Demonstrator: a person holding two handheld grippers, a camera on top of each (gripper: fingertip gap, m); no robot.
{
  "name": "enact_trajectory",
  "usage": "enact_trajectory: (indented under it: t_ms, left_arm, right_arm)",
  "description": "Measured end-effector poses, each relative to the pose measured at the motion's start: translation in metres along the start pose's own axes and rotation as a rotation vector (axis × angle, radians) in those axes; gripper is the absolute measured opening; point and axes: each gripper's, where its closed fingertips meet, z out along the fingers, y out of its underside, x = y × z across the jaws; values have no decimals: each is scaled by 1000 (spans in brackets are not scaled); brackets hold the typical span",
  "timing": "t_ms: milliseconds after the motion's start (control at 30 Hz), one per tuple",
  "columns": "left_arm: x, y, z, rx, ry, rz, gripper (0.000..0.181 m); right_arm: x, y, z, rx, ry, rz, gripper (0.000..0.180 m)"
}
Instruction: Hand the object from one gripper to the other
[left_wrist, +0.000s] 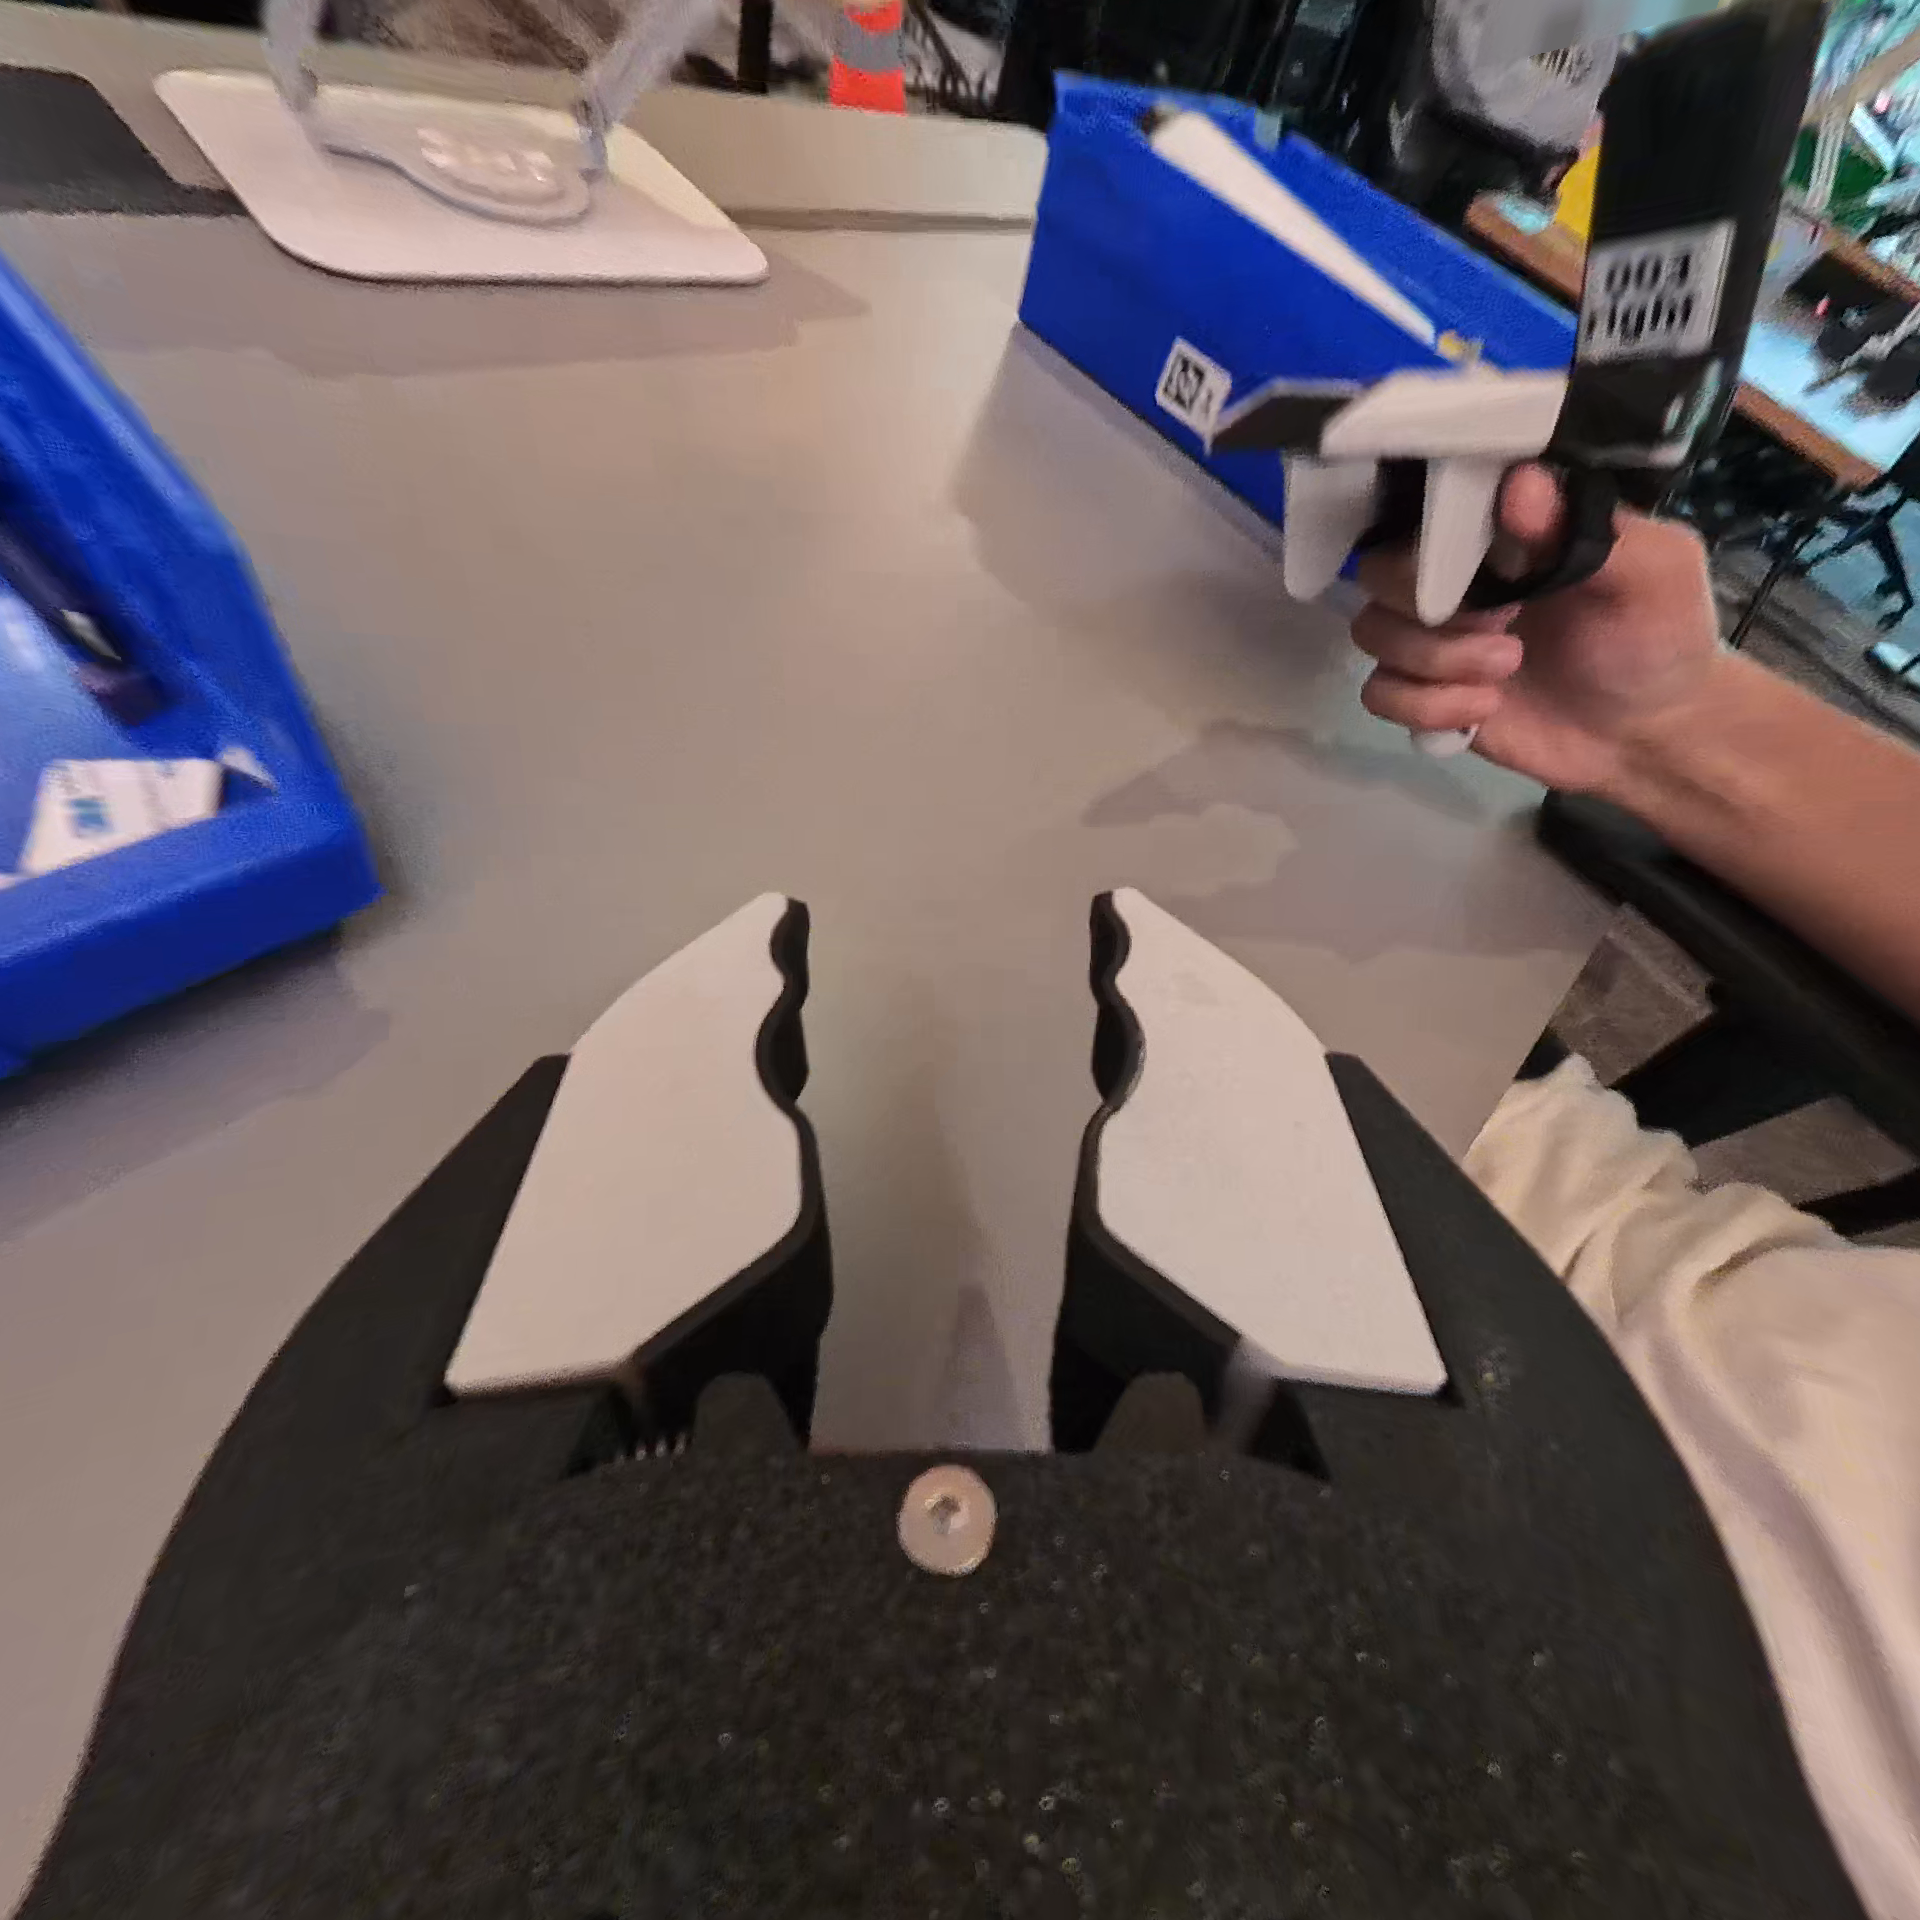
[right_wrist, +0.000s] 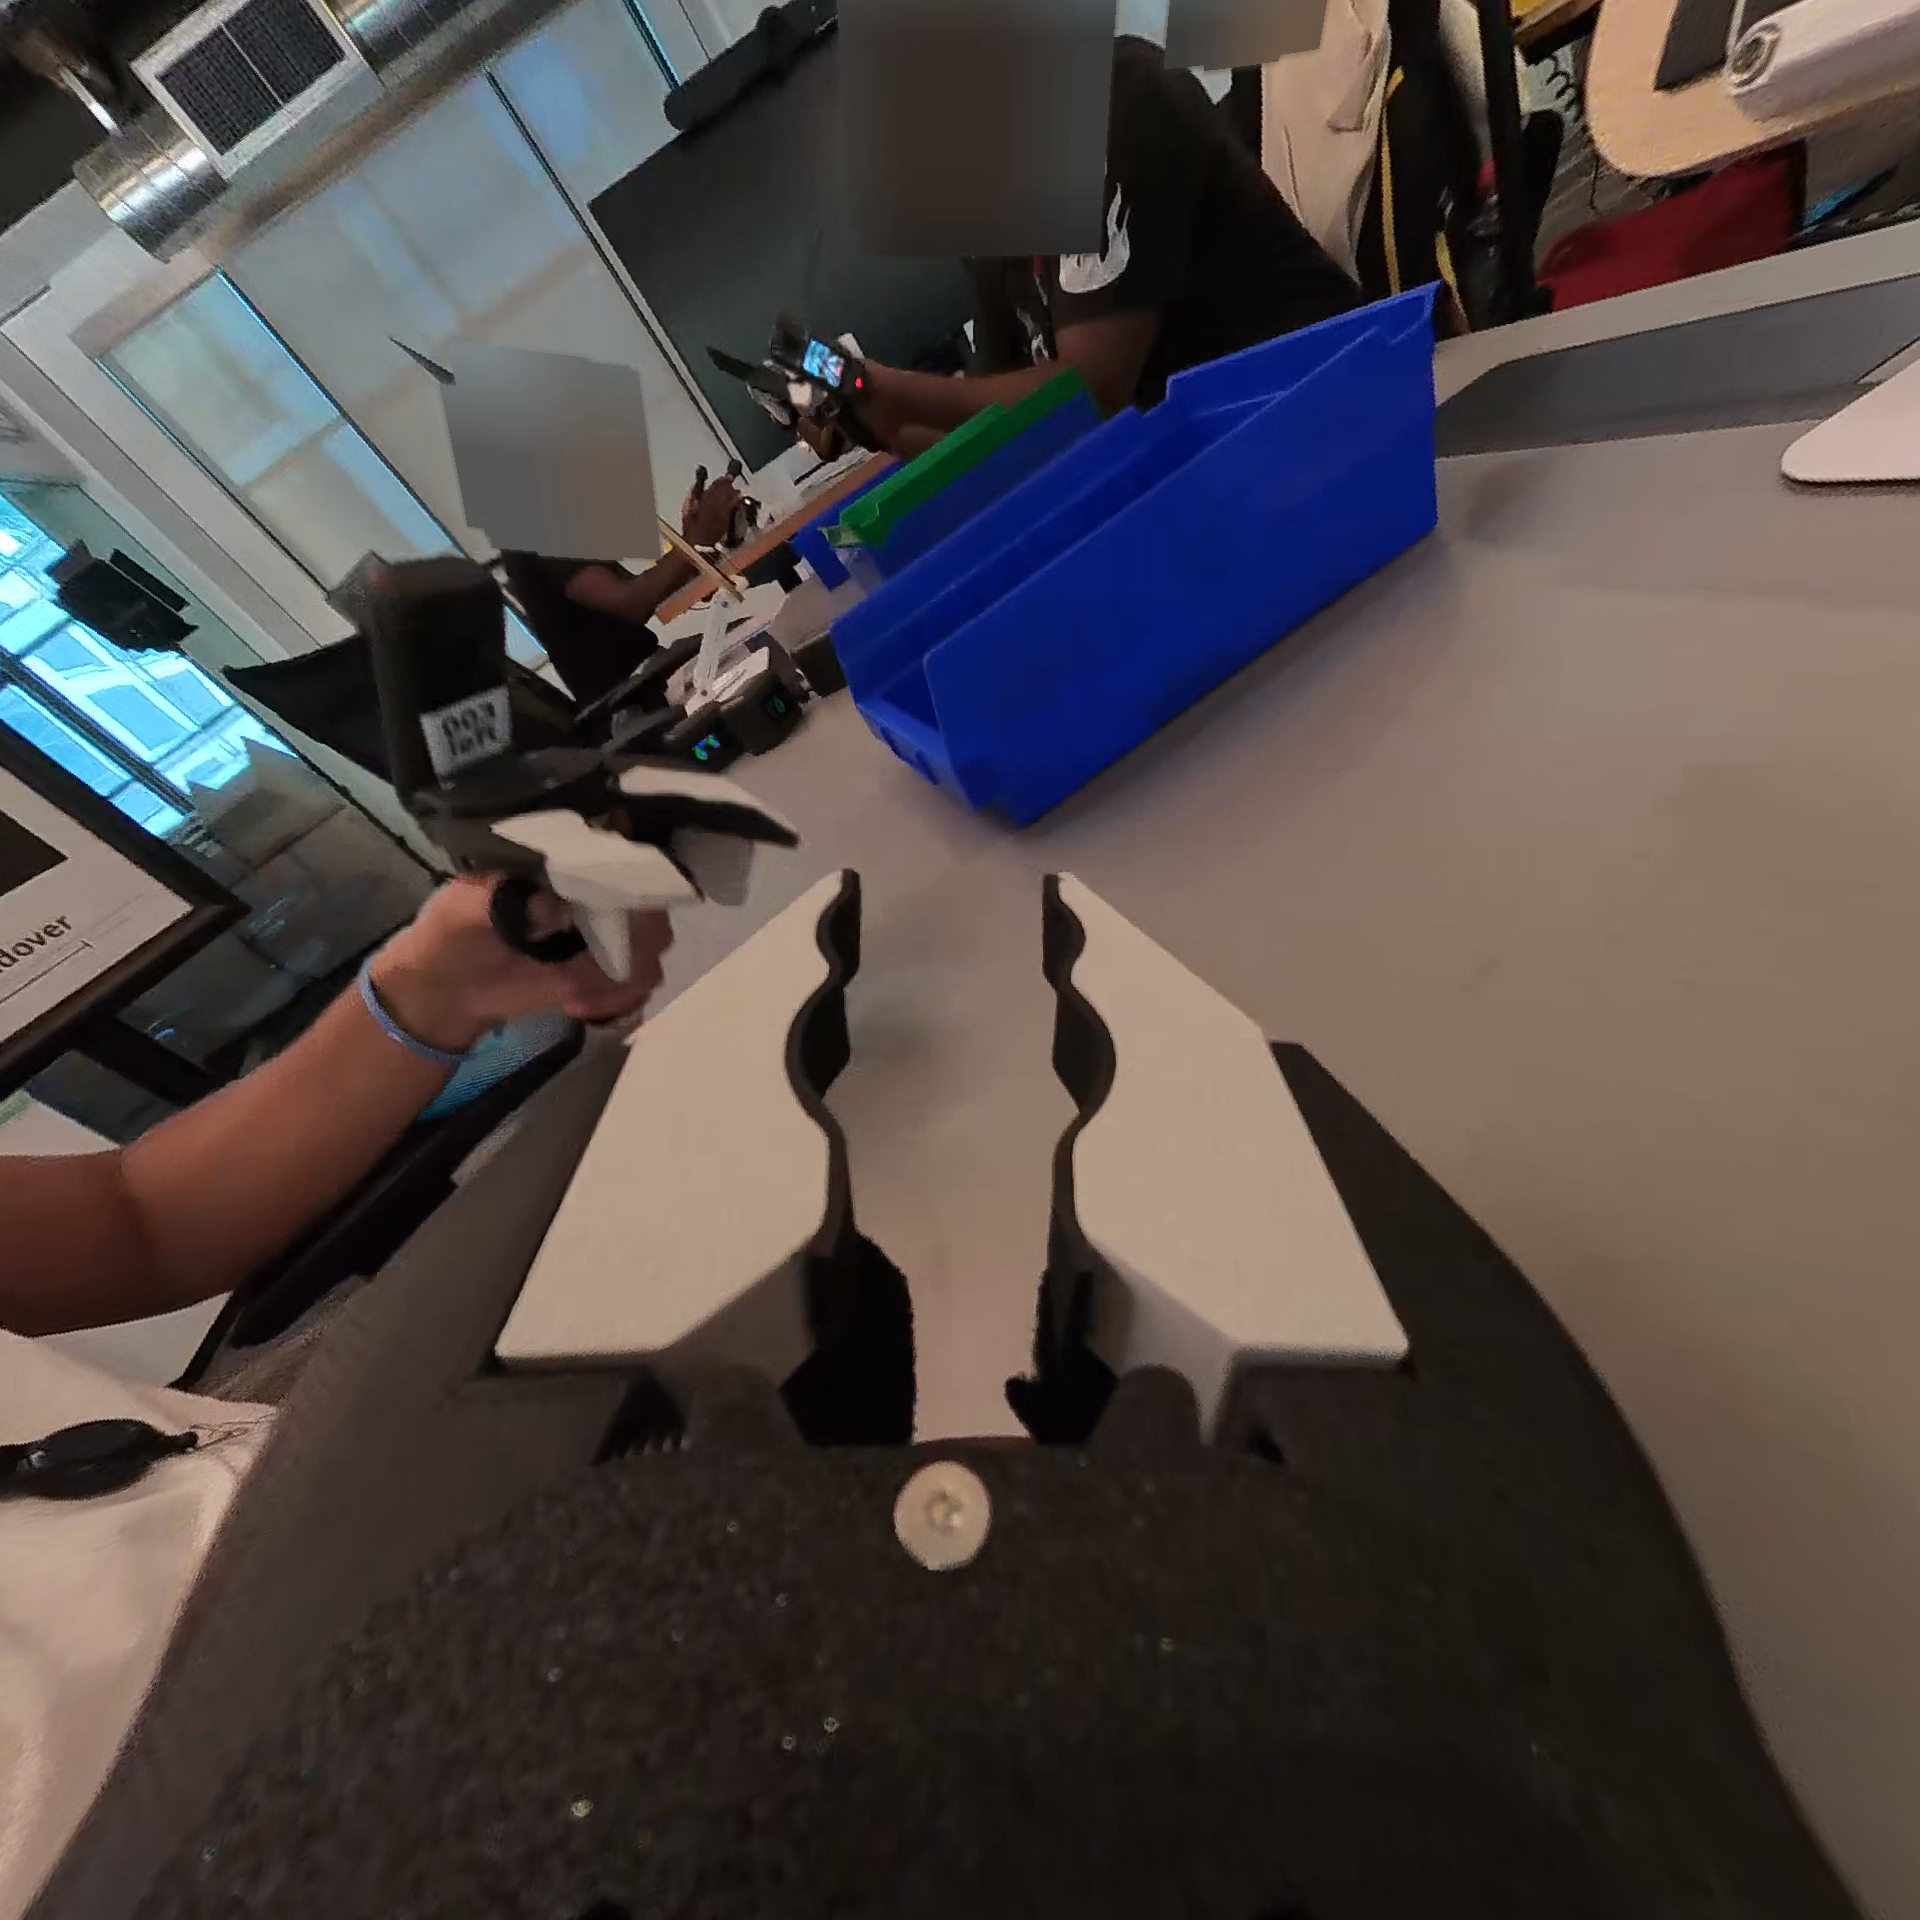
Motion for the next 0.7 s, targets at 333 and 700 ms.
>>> enact_trajectory:
  t_ms: [333, 700]
  left_arm:
    - [-114, -36, -23, -295, -114, 343, 50]
    - [-205, -25, 59, -662, 38, 566, 41]
  right_arm:
    - [2, 26, 11, -101, -47, 28, 35]
    - [39, 17, 23, -50, -48, 149, 35]
